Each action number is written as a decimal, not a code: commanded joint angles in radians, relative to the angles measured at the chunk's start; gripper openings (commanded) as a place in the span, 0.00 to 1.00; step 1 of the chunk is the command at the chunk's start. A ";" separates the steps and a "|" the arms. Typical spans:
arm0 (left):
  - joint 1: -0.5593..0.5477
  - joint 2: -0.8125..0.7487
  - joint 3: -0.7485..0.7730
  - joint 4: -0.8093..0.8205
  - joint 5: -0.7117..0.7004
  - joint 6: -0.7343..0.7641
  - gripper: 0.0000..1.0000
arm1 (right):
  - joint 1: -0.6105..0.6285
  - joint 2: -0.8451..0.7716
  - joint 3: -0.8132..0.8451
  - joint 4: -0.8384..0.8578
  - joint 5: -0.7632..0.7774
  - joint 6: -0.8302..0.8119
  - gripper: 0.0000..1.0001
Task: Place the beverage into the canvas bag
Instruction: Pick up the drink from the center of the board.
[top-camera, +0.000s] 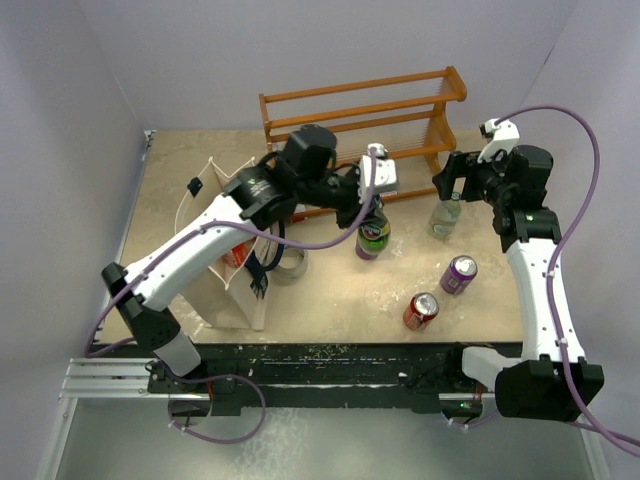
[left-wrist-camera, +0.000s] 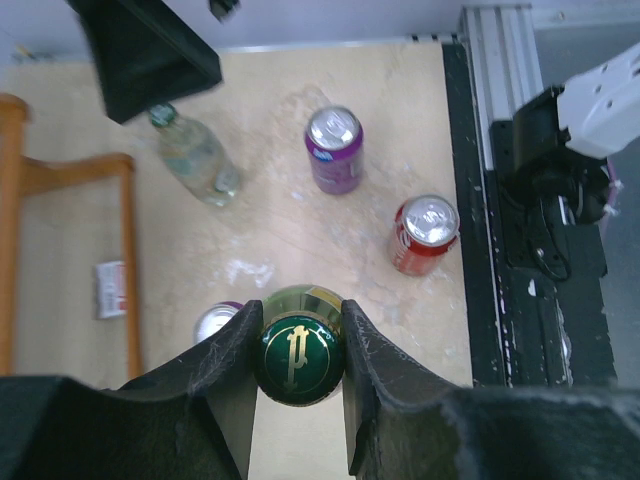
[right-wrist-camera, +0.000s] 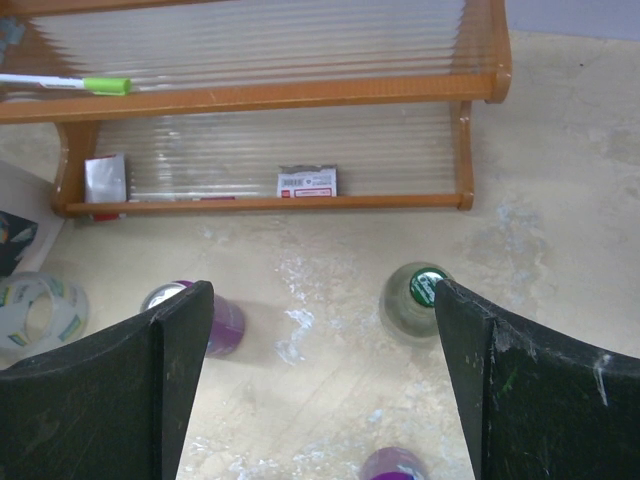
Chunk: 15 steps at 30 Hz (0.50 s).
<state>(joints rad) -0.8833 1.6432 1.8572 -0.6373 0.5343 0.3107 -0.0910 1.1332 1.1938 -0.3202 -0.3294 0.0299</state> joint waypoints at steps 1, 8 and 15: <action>0.115 -0.116 0.114 0.133 -0.043 -0.041 0.00 | -0.004 0.027 0.073 0.078 -0.065 0.057 0.90; 0.438 -0.224 0.096 0.207 0.043 -0.231 0.00 | -0.001 0.146 0.183 0.106 -0.115 0.115 0.87; 0.755 -0.387 -0.035 0.265 0.143 -0.376 0.00 | 0.041 0.222 0.241 0.121 -0.109 0.115 0.86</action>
<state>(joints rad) -0.2352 1.4307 1.8336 -0.5705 0.5571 0.0517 -0.0803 1.3457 1.3762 -0.2455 -0.4145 0.1295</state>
